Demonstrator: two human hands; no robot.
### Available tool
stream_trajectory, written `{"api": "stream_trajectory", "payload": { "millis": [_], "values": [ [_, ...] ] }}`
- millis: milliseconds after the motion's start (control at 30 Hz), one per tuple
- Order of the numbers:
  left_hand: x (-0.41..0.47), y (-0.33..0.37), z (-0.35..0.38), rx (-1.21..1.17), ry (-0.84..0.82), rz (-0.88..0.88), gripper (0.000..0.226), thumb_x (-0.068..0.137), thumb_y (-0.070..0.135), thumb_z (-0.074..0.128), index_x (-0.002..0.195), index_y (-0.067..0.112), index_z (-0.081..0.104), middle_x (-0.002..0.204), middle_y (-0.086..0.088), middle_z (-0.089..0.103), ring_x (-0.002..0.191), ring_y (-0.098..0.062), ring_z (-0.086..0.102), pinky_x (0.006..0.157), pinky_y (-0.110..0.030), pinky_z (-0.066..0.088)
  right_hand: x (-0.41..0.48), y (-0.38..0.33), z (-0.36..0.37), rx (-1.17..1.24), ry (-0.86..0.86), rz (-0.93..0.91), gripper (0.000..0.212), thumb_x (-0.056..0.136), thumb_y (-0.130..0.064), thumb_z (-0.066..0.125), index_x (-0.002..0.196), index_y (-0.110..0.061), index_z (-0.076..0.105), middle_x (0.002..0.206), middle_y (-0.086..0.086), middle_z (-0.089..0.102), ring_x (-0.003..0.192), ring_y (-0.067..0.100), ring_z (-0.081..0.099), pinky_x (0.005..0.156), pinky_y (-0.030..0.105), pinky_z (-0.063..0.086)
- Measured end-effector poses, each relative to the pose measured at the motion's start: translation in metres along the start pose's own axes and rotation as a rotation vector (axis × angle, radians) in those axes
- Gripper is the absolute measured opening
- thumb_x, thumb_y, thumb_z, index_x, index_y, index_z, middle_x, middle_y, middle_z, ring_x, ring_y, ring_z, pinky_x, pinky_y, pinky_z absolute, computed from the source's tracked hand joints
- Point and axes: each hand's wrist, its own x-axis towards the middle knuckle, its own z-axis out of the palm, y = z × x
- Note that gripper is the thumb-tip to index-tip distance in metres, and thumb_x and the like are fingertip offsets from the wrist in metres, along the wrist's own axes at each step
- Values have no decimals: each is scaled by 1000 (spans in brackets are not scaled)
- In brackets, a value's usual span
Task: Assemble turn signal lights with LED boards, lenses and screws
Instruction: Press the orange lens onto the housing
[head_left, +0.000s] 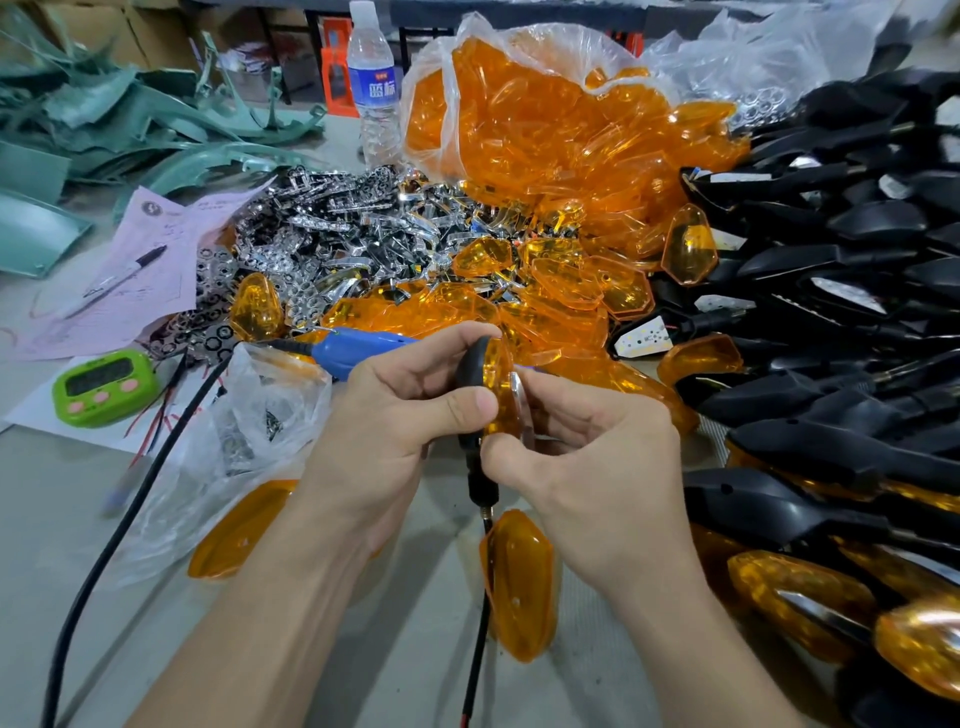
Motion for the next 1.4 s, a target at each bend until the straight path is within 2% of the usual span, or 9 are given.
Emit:
{"api": "stream_trajectory", "payload": {
  "millis": [233, 333, 567, 700, 800, 867, 1000, 1200, 1400],
  "values": [
    [4, -5, 4, 11, -4, 82, 41, 79, 4, 71, 107, 32, 81, 109, 0, 77, 102, -17, 71, 89, -29, 58, 1, 6, 11, -97, 66, 2, 42, 87, -19, 77, 117, -48, 70, 100, -16, 77, 93, 7, 73, 85, 38, 62],
    [3, -10, 10, 175, 39, 125, 33, 80, 26, 76, 112, 33, 76, 120, -1, 75, 113, -22, 70, 98, -39, 58, -1, 7, 17, -226, 165, -17, 39, 92, -27, 76, 130, -36, 70, 96, -14, 78, 85, 2, 72, 79, 33, 61],
    [5, -12, 11, 525, 115, 223, 23, 86, 44, 65, 108, 43, 71, 90, 4, 73, 85, -21, 70, 76, -42, 59, -4, 5, 29, -548, 274, -63, 57, 84, -35, 82, 139, -25, 67, 99, -5, 80, 89, 12, 70, 81, 21, 46],
    [7, -12, 5, 285, 199, 155, 16, 89, 25, 65, 101, 31, 74, 87, 5, 70, 80, -12, 64, 69, -29, 53, 2, 13, 20, -126, 113, 96, 55, 79, -28, 85, 131, -33, 71, 104, -20, 77, 97, 0, 72, 90, 26, 58],
    [10, -7, 4, -155, 129, 17, 14, 95, 14, 59, 106, 13, 68, 103, -12, 75, 100, -25, 71, 79, -34, 61, 10, 12, 10, 211, 78, 197, 23, 91, -14, 78, 106, -31, 78, 101, -12, 80, 98, 8, 75, 87, 28, 59],
    [11, -5, 2, -235, 61, -27, 16, 94, 16, 59, 108, 11, 65, 113, -15, 75, 118, -28, 68, 83, -34, 61, 12, 12, 5, 283, -19, 242, 16, 96, -15, 72, 105, -26, 79, 98, -3, 80, 94, 17, 76, 85, 31, 61],
    [10, -5, -2, -219, -58, -11, 22, 94, 14, 53, 114, 11, 63, 131, -15, 70, 128, -27, 63, 87, -36, 60, 13, 13, -1, 381, -70, 231, 23, 90, -7, 76, 108, -21, 80, 89, 9, 77, 79, 16, 68, 75, 28, 58],
    [7, -6, -1, -50, -148, 53, 30, 94, 5, 57, 118, 15, 73, 130, -12, 69, 106, -25, 67, 87, -34, 57, 13, 21, -18, 176, 92, 88, 49, 70, -13, 86, 117, -21, 80, 108, -5, 80, 105, 19, 76, 95, 49, 59],
    [8, -9, -3, 19, -94, 63, 33, 83, 33, 83, 114, 23, 77, 123, -11, 73, 104, -28, 68, 88, -40, 59, 13, 22, -21, 119, 79, 44, 48, 72, -16, 83, 120, -17, 79, 108, -8, 80, 106, 11, 75, 93, 42, 61]
  ]
}}
